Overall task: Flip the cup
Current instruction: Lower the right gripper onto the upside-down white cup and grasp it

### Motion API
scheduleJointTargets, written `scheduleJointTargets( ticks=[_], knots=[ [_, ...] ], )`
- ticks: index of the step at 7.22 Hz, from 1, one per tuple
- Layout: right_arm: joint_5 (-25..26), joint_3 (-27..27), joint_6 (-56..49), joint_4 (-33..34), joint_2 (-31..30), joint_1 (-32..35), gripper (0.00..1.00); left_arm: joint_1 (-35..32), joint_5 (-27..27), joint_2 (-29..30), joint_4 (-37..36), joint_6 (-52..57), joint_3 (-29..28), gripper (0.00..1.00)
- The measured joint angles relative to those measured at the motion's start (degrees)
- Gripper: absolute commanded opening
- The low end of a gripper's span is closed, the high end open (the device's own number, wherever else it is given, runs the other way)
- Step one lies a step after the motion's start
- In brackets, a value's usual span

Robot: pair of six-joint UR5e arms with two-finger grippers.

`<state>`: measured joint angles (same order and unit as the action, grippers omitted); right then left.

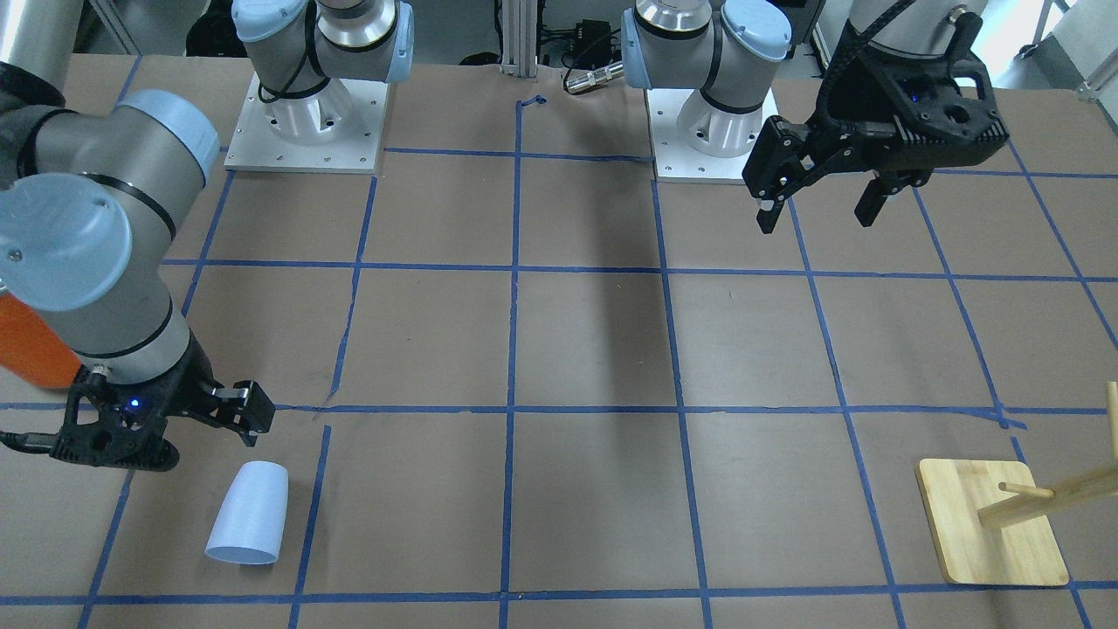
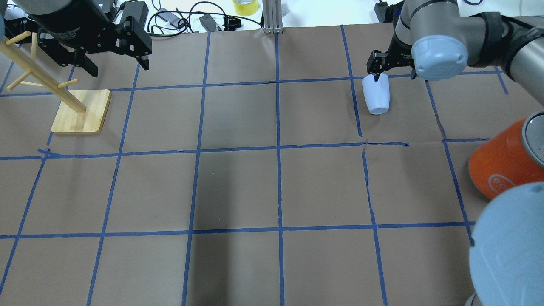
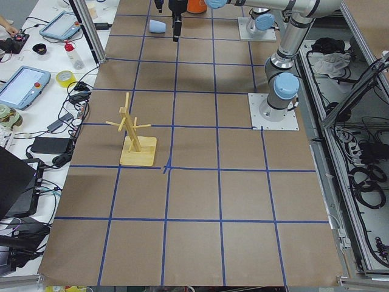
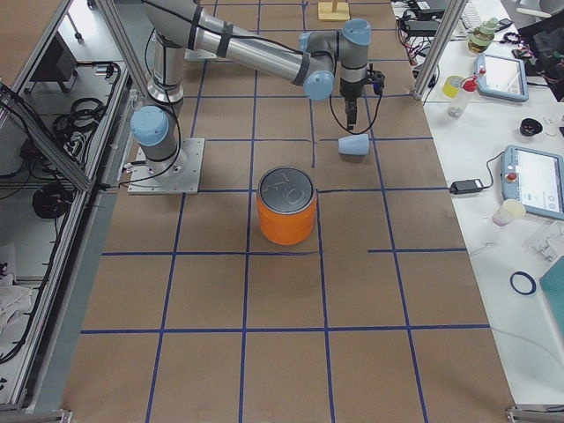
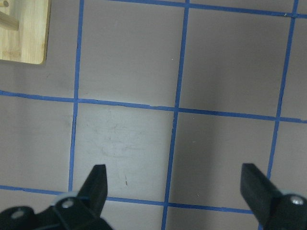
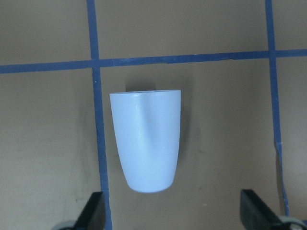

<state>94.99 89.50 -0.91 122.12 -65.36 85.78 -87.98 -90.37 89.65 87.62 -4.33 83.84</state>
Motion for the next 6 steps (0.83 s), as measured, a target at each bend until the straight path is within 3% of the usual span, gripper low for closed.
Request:
scheduleJointTargets(
  ticks=[2, 6],
  knots=[
    [-1.2, -0.2, 0.7, 5.3, 5.2, -0.1, 1.0, 0.1, 0.5, 0.0, 0.0, -0.1, -0.1, 1.0],
    [-3.2, -0.6, 1.0, 8.4, 9.9, -0.4, 0.99, 0.1, 0.7, 0.1, -0.2, -0.2, -0.1, 1.0]
  ],
)
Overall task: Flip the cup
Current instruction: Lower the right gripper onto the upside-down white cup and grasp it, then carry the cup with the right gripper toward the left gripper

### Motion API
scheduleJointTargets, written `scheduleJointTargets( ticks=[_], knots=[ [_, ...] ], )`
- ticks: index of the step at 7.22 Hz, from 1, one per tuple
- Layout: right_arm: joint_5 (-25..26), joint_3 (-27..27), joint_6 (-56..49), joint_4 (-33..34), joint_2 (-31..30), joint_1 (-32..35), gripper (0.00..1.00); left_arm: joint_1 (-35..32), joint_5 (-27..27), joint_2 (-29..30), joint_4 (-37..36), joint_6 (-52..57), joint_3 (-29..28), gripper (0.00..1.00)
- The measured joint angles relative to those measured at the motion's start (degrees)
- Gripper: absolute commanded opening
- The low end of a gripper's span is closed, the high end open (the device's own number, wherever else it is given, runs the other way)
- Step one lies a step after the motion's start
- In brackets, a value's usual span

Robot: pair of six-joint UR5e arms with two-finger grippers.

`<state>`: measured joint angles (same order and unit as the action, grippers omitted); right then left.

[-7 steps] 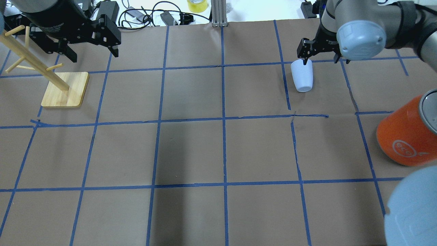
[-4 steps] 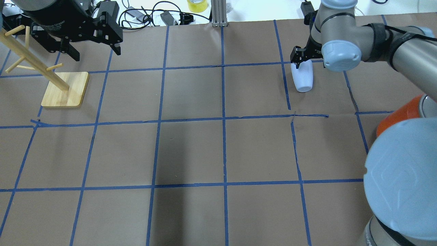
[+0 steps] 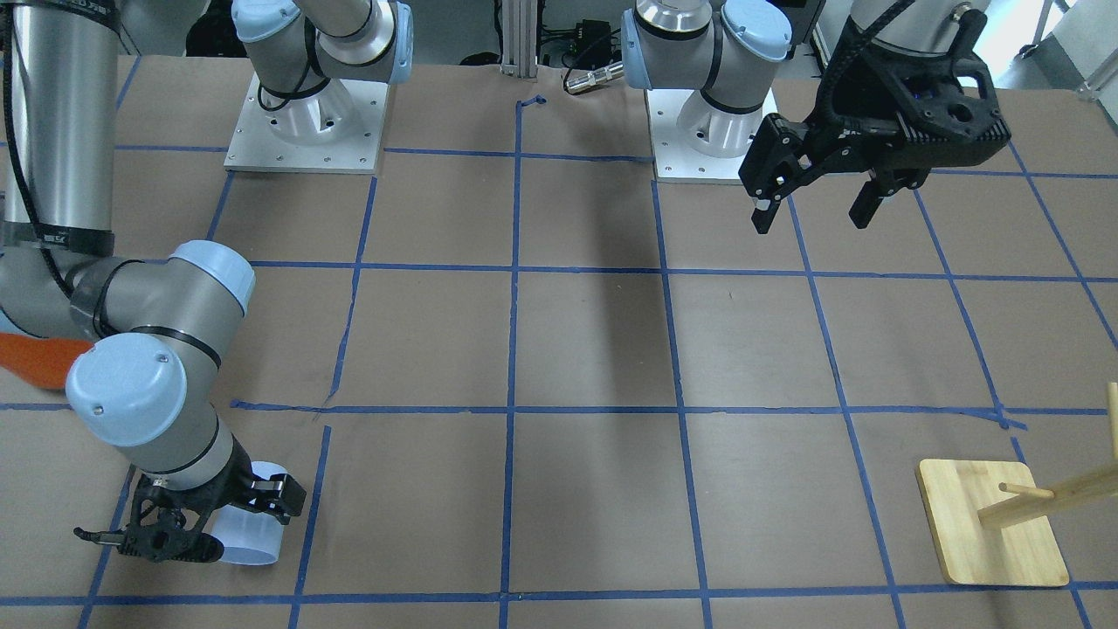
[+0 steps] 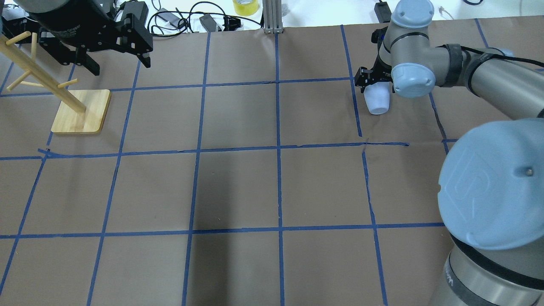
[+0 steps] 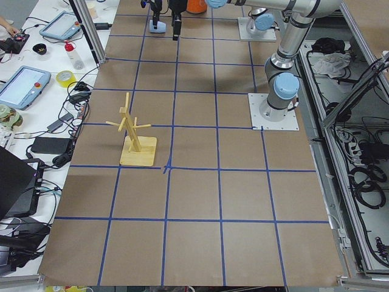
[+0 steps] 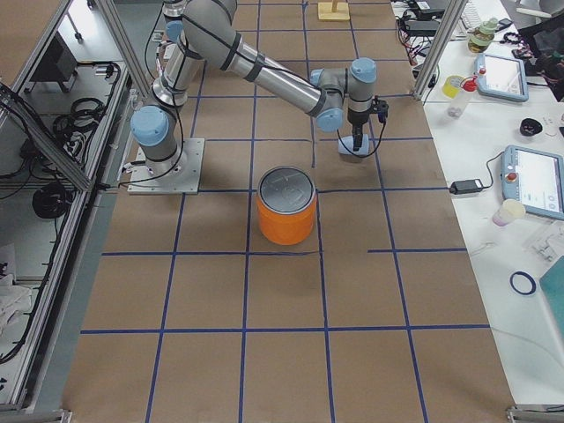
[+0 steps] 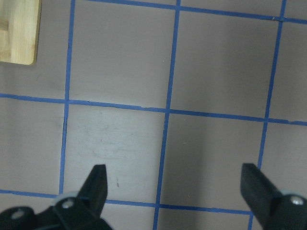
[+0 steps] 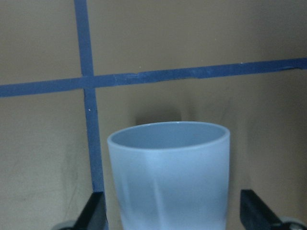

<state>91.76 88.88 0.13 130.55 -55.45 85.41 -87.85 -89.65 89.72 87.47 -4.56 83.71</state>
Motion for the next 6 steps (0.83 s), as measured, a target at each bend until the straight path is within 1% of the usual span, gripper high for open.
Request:
scheduleJointTargets(
  ticks=[1, 2, 3, 4, 5, 6],
  knots=[
    [-0.5, 0.0, 0.0, 0.4, 0.8, -0.1, 0.93, 0.0, 0.0, 0.0, 0.0, 0.0, 0.1, 1.0],
    [-0.9, 0.0, 0.0, 0.6, 1.3, -0.3, 0.83, 0.0, 0.0, 0.0, 0.0, -0.2, 0.2, 1.0],
    [-1.1, 0.1, 0.0, 0.7, 1.7, -0.4, 0.66, 0.0, 0.0, 0.0, 0.0, -0.5, 0.2, 1.0],
    [-1.3, 0.2, 0.0, 0.9, 2.1, -0.5, 0.45, -0.1, 0.1, 0.0, 0.0, -0.6, 0.2, 1.0],
    [-1.4, 0.4, -0.1, 0.9, 2.1, -0.6, 0.42, -0.1, 0.0, 0.0, 0.1, -0.6, 0.4, 1.0],
    [-1.4, 0.2, -0.4, 0.9, 2.0, -0.6, 0.41, 0.0, -0.2, 0.1, 0.1, -0.6, 0.6, 1.0]
  ],
)
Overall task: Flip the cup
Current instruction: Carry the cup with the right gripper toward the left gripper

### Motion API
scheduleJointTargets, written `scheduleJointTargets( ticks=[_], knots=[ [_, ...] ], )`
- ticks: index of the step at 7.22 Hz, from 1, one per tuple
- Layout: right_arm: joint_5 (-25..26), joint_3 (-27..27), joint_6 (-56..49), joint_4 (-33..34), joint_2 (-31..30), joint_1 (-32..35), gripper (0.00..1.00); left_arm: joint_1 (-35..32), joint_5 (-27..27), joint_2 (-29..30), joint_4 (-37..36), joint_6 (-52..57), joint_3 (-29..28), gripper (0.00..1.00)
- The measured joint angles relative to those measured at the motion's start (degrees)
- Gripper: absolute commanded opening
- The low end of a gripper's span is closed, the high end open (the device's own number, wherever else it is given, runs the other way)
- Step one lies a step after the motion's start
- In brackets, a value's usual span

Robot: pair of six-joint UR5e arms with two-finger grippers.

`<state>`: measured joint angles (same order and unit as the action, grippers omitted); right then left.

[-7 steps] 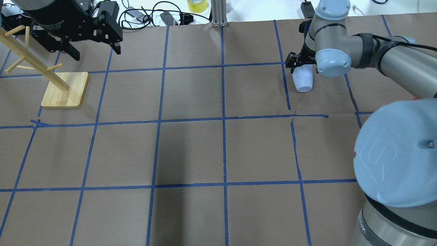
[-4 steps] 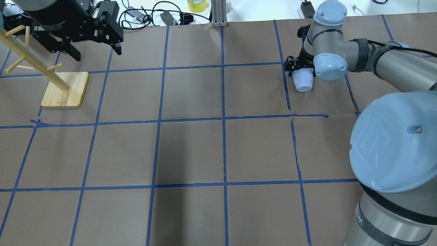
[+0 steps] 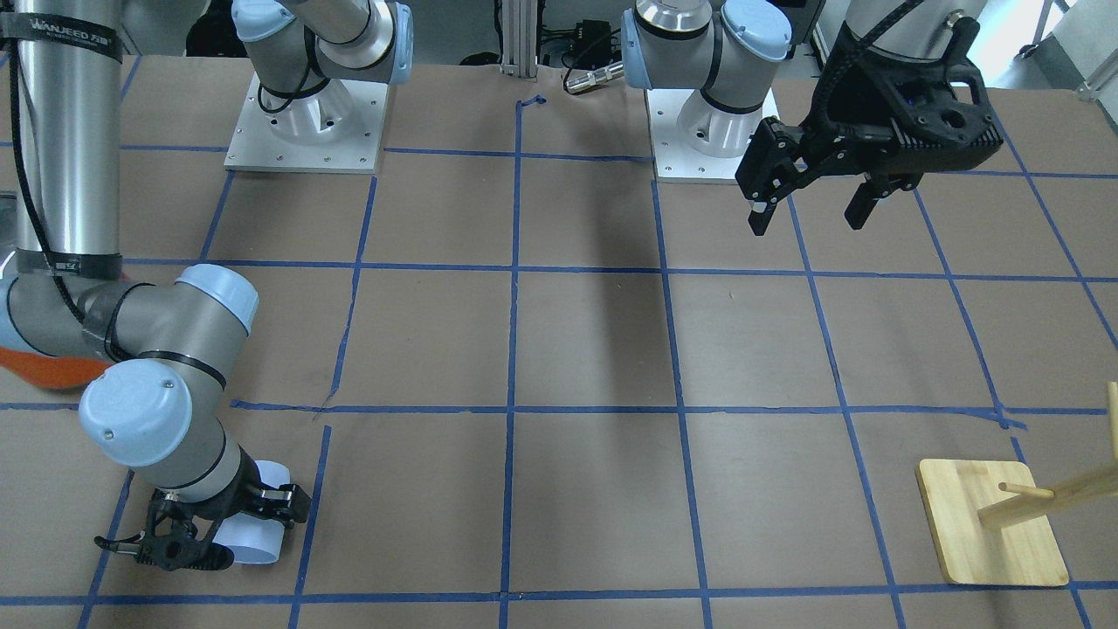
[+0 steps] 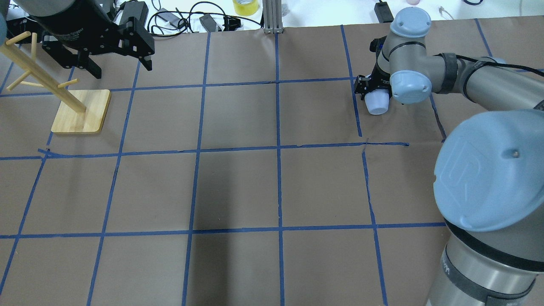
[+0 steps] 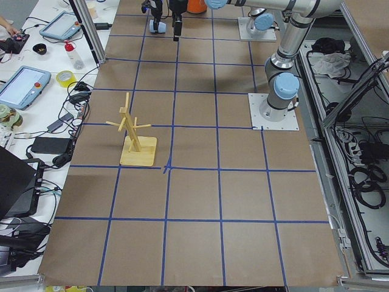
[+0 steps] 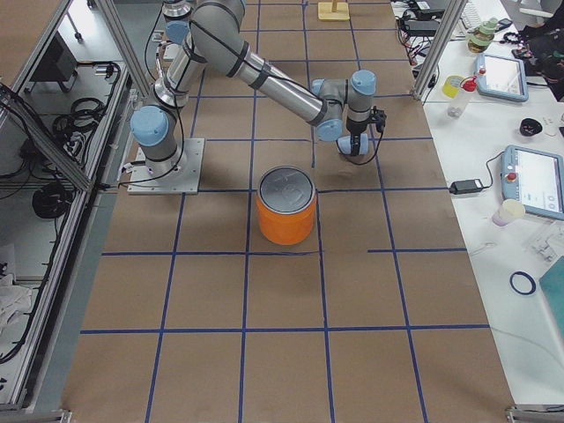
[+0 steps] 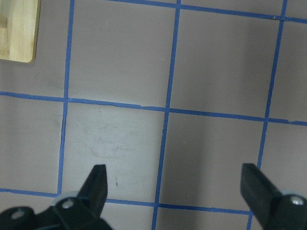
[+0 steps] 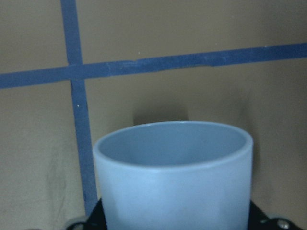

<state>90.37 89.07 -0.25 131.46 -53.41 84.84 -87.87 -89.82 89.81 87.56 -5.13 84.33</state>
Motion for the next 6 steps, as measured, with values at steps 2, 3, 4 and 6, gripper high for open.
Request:
scheduleJointTargets(
  ticks=[2, 3, 4, 6],
  knots=[
    [-1.3, -1.0, -6.2, -0.1, -1.7, 0.3, 0.38, 0.3, -0.1, 1.1, -0.5, -0.3, 0.4, 1.0],
    [-3.0, -1.2, -11.5, -0.1, -3.0, 1.1, 0.39, 0.4, 0.1, 1.4, -2.1, -1.1, 0.8, 1.0],
    [-4.1, -1.3, -17.0, -0.1, -3.9, 3.3, 0.39, 0.3, 0.1, 1.7, -4.8, -2.8, 2.3, 1.0],
    [-2.5, -1.9, -26.8, 0.0, -4.1, 11.6, 0.39, 0.3, 0.8, 1.4, -8.6, -4.8, 5.9, 1.0]
  ],
)
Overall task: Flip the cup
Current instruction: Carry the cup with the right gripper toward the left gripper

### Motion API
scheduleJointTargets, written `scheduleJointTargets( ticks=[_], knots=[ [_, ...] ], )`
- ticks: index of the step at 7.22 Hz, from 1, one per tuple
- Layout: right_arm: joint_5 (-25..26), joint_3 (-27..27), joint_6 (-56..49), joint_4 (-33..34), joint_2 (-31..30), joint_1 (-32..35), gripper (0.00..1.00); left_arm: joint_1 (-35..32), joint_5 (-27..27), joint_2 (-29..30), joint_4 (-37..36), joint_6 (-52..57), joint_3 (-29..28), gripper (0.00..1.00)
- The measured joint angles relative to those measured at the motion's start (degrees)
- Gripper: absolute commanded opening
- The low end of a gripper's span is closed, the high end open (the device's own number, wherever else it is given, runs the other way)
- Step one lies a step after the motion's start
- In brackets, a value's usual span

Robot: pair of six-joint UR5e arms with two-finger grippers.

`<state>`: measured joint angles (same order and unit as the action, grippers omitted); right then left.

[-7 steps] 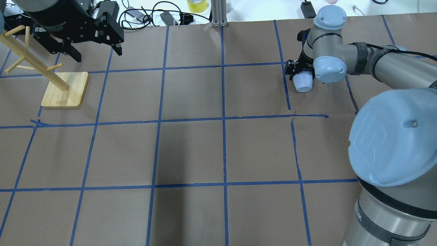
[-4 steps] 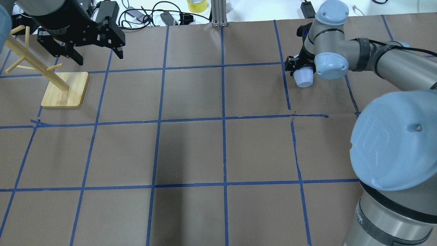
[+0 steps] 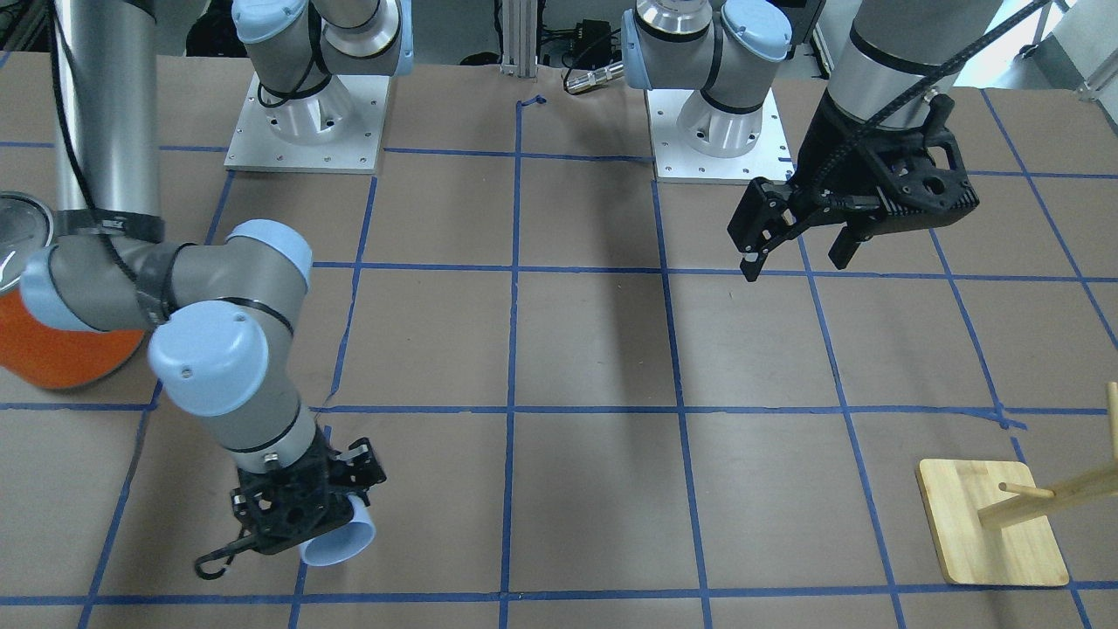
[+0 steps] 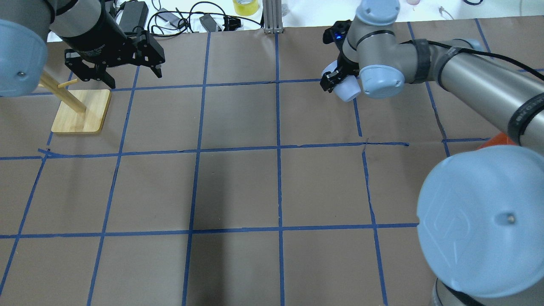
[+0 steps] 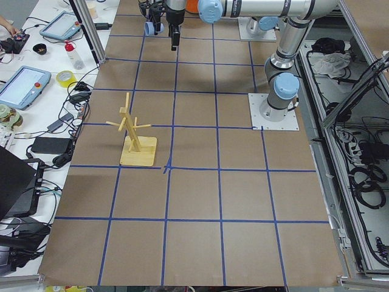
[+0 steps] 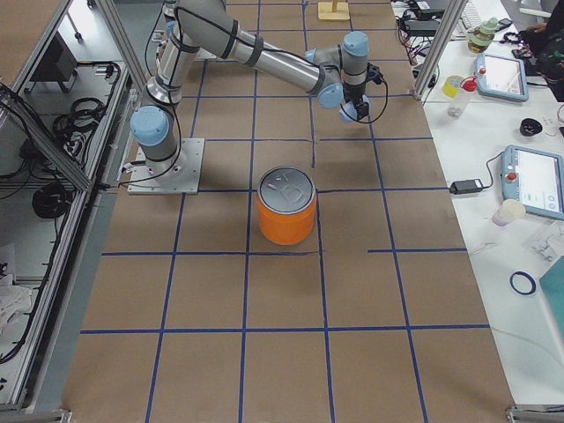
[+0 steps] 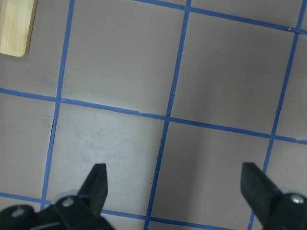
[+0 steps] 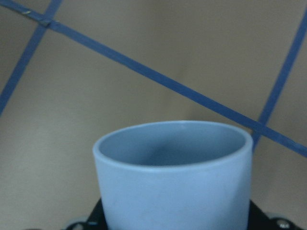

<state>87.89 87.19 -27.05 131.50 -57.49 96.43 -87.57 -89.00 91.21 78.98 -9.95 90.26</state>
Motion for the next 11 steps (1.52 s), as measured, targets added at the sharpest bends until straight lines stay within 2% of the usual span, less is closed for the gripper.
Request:
scheduleJointTargets(
  ticks=[2, 5, 9, 11],
  knots=[
    [1.0, -1.9, -12.4, 0.7, 0.7, 7.6, 0.39, 0.3, 1.5, 0.9, -1.0, 1.0, -0.1, 1.0],
    [1.4, -4.0, -20.5, 1.8, 3.2, 15.1, 0.39, 0.3, 1.6, 1.4, -1.3, 3.3, 0.7, 1.0],
    [-1.9, -4.1, -31.4, 2.8, 6.0, 18.2, 0.43, 0.4, 2.2, 1.2, -1.5, 3.5, 4.1, 1.0],
    [-4.2, -3.9, -32.6, 2.9, 6.8, 18.3, 0.52, 0.2, 2.6, 1.0, -1.1, 3.5, 4.1, 1.0]
  ],
)
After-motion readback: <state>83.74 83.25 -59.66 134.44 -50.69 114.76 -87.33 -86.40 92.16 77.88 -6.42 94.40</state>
